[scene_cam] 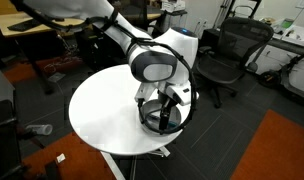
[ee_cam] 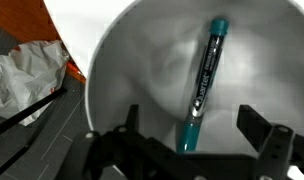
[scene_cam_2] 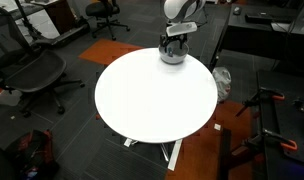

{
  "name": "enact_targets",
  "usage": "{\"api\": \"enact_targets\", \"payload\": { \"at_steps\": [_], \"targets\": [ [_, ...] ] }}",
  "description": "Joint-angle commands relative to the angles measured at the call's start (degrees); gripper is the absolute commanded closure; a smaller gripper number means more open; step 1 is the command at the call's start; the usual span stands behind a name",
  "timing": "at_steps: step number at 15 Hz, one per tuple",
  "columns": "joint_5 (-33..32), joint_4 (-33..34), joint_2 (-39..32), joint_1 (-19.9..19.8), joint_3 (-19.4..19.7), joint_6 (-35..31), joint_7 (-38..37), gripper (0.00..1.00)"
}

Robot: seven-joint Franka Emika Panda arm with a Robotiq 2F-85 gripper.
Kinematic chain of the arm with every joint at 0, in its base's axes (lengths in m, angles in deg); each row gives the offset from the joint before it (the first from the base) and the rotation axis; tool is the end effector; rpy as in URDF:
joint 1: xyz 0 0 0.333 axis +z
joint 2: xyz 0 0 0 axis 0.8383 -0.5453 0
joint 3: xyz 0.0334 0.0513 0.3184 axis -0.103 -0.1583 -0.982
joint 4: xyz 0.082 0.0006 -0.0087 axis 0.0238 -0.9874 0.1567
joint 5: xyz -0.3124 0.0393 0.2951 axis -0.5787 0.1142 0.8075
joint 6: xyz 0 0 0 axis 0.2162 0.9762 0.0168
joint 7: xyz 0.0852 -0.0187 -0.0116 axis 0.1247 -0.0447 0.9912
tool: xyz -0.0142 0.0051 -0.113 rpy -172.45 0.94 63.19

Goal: Take the marker out of the grey bowl and put it on the table

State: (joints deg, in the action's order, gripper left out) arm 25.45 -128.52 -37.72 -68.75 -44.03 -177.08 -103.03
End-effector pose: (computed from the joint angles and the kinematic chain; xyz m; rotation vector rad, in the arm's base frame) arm 0.6842 -0.2769 0.1317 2.7603 -1.3848 -0.0308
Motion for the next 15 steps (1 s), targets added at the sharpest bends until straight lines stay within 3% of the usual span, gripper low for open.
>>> {"api": "enact_targets", "payload": {
  "at_steps": [1, 2, 3, 4, 13, 15],
  "targets": [
    [0.8, 2.3, -1.4, 0.2, 0.8, 2.1, -1.4, 0.0],
    [0.8, 2.4, -1.7, 0.2, 0.9, 2.1, -1.4, 0.0],
    [0.7, 2.4, -1.8, 0.2, 1.0, 2.0, -1.4, 0.25],
    [0.6, 2.4, -2.0, 0.3, 1.2, 2.1, -1.4, 0.26],
    [0.6, 2.7, -2.2, 0.4, 1.4, 2.1, -1.4, 0.97],
    [0.6, 2.1, -1.4, 0.5, 1.2, 1.8, -1.0, 0.97]
  ]
}}
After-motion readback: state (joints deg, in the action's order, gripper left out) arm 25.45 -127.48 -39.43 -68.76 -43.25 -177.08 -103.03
